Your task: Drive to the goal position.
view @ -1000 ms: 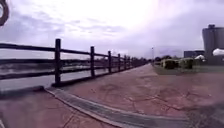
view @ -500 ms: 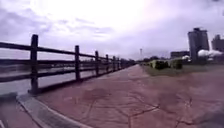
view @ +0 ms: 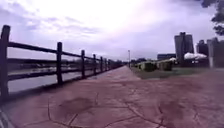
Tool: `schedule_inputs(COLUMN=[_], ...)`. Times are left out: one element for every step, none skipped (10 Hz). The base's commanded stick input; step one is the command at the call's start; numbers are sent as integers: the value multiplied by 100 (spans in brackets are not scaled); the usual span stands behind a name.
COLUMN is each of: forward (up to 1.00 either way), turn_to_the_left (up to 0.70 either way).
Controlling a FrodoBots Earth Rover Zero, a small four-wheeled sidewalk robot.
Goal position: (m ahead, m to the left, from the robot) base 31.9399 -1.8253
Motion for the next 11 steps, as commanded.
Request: schedule_inputs(forward=[100, 100, 100, 100, 100, 100, 100, 100, 100, 100, 100], turn_to_the_left=[-19, -1, 0, 0, 0, 0, 0, 15, 22, 15, 4])
